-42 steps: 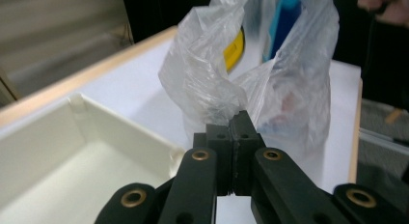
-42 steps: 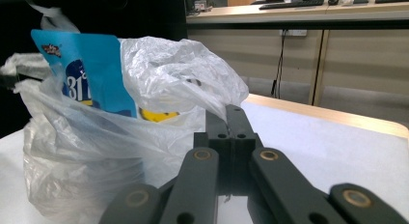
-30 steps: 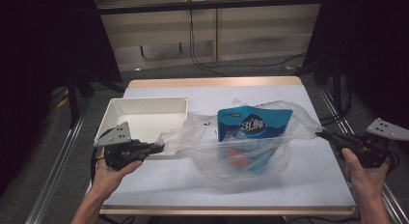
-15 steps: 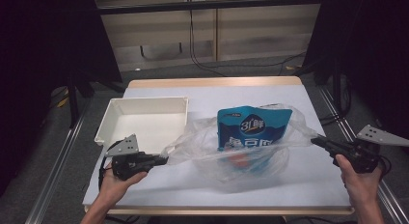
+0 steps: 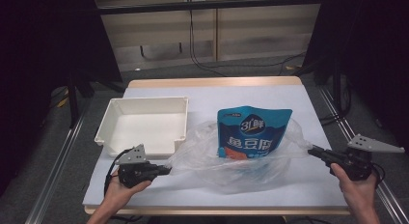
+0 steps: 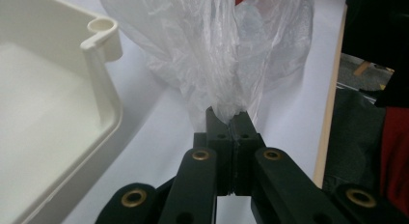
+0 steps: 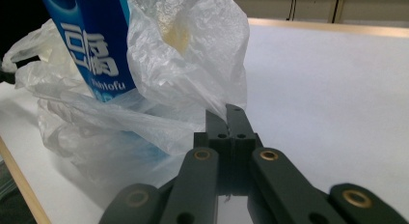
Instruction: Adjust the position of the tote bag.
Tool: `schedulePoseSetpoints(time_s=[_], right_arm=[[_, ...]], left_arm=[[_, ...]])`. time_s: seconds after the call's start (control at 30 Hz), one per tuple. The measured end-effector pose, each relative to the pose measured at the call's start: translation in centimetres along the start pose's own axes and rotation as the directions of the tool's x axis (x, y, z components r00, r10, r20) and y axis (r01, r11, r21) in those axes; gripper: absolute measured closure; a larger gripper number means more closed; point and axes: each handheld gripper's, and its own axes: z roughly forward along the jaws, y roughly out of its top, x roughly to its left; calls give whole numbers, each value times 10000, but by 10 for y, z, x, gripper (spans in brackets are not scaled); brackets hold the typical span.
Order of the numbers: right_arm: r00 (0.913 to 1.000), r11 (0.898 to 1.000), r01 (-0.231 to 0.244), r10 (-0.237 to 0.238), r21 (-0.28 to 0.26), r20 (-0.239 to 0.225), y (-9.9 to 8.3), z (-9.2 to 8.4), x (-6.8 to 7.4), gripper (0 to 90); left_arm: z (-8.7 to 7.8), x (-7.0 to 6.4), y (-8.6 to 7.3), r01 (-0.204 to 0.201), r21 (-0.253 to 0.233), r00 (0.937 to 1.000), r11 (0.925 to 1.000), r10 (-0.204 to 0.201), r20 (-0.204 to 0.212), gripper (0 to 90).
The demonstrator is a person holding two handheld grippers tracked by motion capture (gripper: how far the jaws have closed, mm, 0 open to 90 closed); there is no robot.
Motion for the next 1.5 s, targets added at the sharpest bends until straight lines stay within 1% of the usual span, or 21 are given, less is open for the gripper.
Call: schedulePoseSetpoints(time_s=[0.1,0.23,0.27,0.3,0.37,0.43,0.53,0.67,0.7,0.77,0.8,0.9,1.0,1.07,1.2,1.27,1.3,1.33,1.4,1.47,1.5], right_arm=[[10000,9996,42,-42,293,-8,-5,4,0,900],[9999,9986,-108,107,526,24,-12,9,-4,900],[9999,9980,-120,119,618,23,-14,10,-4,900],[9999,9974,-137,136,703,12,-17,11,-4,900],[9998,9958,-147,156,903,-89,-22,14,-6,900],[9986,9955,-377,407,875,-324,-25,17,-9,900],[9985,9929,-385,425,1127,-336,-29,22,-10,900],[9989,9870,-391,425,1561,-180,-35,28,-13,900],[9983,9853,-472,523,1640,-272,-36,29,-14,900],[9985,9830,-451,497,1782,-218,-40,31,-15,900],[9982,9816,-473,531,1852,-268,-41,32,-16,900],[9987,9768,-357,424,2112,-276,-45,35,-15,900],[9990,9724,-324,383,2310,-209,-47,36,-14,900],[9994,9674,-240,295,2520,-182,-49,38,-14,900],[9994,9587,-265,317,2832,-136,-54,40,-15,900],[9998,9517,-115,157,3070,-111,-57,42,-15,900],[10000,9476,-55,67,3195,-27,-59,43,-14,900],[9999,9484,-105,128,3170,-52,-59,43,-14,900],[9999,9493,-71,95,3144,-61,-60,44,-14,900],[10000,9516,9,8,3075,-54,-60,44,-14,900],[10000,9524,54,-38,3047,-58,-60,44,-14,900]], left_arm=[[7,2,-4,192,103,9998,9998,-192,-4,898],[18,2,-5,70,570,9999,9984,-77,110,898],[19,2,-6,74,599,9999,9982,-80,102,898],[19,2,-8,250,552,9996,9982,-256,97,898],[19,2,-12,245,665,9997,9975,-245,-4,898],[21,3,-15,285,748,9996,9968,-288,24,899],[23,5,-18,270,1045,9996,9942,-271,-12,899],[26,4,-20,306,1210,9995,9922,-307,-11,899],[26,4,-20,205,1366,9998,9904,-209,17,899],[26,4,-21,184,1275,9996,9917,-153,-255,900],[26,5,-22,248,1237,9997,9920,-245,-40,900],[28,6,-25,290,1463,9995,9888,-272,-144,900],[30,4,-26,64,1760,9999,9844,-41,-137,900],[30,2,-26,-73,2082,9998,9781,115,-190,900],[31,2,-28,149,1942,9998,9808,-117,-175,900],[30,1,-27,210,2084,9996,9778,-164,-240,900],[31,1,-28,246,2022,9995,9790,-198,-258,900],[30,1,-27,178,2196,9996,9754,-121,-272,900],[30,1,-28,248,2024,9996,9790,-214,-189,900],[30,2,-27,220,2064,9997,9782,-199,-127,899],[32,1,-28,233,1972,9997,9801,-215,-112,897]])
